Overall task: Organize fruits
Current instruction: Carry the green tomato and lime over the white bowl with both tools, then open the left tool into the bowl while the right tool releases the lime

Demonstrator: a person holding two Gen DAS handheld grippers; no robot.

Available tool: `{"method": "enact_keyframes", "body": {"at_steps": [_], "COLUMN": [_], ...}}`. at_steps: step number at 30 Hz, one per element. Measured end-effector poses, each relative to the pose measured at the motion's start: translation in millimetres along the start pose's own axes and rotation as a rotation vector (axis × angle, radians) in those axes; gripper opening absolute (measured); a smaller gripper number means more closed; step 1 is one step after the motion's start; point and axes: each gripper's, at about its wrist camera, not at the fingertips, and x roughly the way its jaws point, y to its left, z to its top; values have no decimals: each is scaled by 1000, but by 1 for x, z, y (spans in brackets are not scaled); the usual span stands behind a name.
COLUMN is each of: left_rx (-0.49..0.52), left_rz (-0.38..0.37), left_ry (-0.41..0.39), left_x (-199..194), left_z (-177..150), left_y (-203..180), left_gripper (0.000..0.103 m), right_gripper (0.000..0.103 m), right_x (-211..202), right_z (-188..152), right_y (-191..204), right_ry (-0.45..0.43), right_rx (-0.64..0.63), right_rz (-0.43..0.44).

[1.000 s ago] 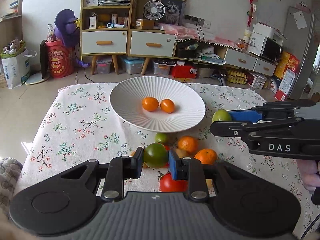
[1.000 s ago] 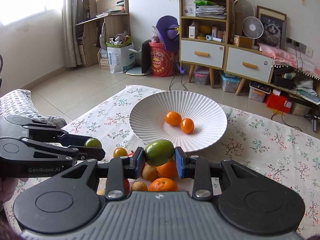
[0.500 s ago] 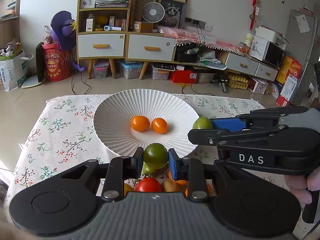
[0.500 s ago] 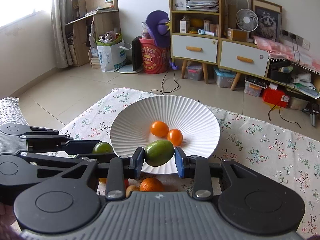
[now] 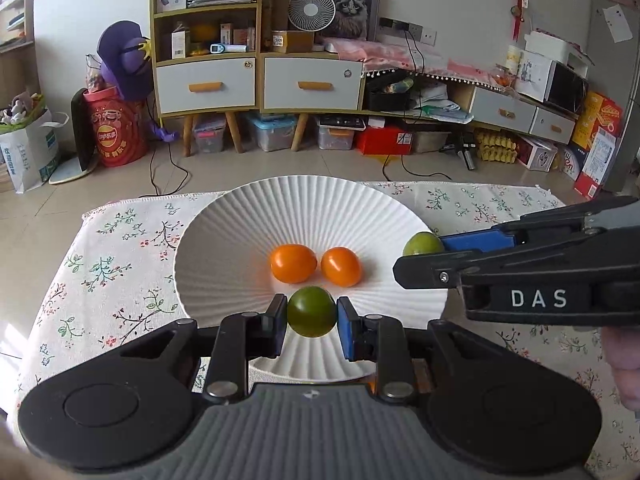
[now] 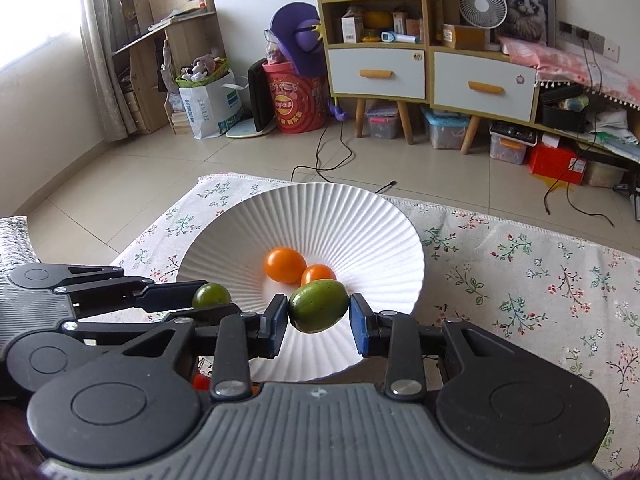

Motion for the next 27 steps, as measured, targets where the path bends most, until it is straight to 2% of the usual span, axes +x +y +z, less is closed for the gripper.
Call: {"method": "enact_keyframes", "body": {"at_steps": [10, 27], "left_rx": [97, 44], "left_rz": [12, 15], "left_ry": [18, -10], "left_x": [19, 40], "left_z": [-5, -1], "left_y": [2, -4], "left_gripper": [17, 18], "right_gripper": [30, 30], "right_x": [19, 30], "right_z": [-5, -6], "right_y": [-3, -17], "right_ry": [58, 33], "right_rx": [31, 166], "right_rz": [66, 58]}}
